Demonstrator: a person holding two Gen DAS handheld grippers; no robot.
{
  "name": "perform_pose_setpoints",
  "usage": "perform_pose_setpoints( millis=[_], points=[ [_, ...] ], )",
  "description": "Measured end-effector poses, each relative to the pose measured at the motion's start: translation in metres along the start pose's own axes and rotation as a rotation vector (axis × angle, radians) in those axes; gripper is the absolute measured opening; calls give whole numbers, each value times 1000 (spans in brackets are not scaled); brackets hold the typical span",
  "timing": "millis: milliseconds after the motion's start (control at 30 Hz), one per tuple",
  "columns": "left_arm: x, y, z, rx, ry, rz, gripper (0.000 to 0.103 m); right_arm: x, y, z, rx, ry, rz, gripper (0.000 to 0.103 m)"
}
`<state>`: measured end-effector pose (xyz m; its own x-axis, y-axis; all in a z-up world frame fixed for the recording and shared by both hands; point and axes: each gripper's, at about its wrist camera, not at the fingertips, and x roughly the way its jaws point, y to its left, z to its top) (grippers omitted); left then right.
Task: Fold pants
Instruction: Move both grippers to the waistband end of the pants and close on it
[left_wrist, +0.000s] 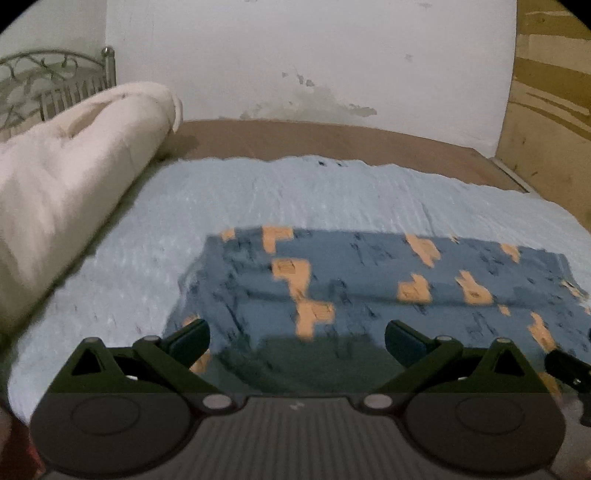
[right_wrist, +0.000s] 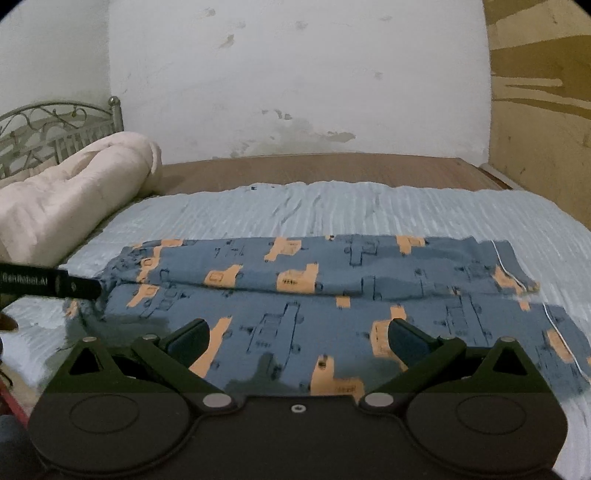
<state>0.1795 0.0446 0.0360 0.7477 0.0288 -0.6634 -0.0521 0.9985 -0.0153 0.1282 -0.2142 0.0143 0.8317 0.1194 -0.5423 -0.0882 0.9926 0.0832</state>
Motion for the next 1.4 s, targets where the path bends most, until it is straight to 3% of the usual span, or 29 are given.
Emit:
perform_pose_setpoints(
  millis=[200, 400, 500, 667, 933, 1000, 1200, 1333, 1400],
  points=[
    [41, 4, 37, 112, -38, 34, 102, 39, -7, 25, -62, 1, 6, 102],
    [80, 1, 61, 261, -109, 61, 102, 78, -26, 54, -129, -39, 69, 102],
    [96, -3, 70, 316, -113, 75, 102, 99, -37, 68, -183, -34, 176, 102],
    [122, -7, 79, 377, -112, 107, 102, 141, -59, 89, -173, 54, 342, 102],
    [161, 3, 87, 426, -71, 110, 102, 172, -57, 102, -364, 17, 335, 102],
    [170, 7, 90, 429, -62, 82, 102, 181, -55, 103, -410, 17, 327, 102],
    [190, 26, 102, 433, -37, -125, 102, 218, -54, 111, -434, 87, 371, 102],
    [212, 29, 107, 529, 57, -179, 102, 242, -55, 117, -435, 130, 361, 102],
    [221, 32, 108, 556, 90, -189, 102, 255, -54, 118, -453, 161, 357, 97]
  ],
)
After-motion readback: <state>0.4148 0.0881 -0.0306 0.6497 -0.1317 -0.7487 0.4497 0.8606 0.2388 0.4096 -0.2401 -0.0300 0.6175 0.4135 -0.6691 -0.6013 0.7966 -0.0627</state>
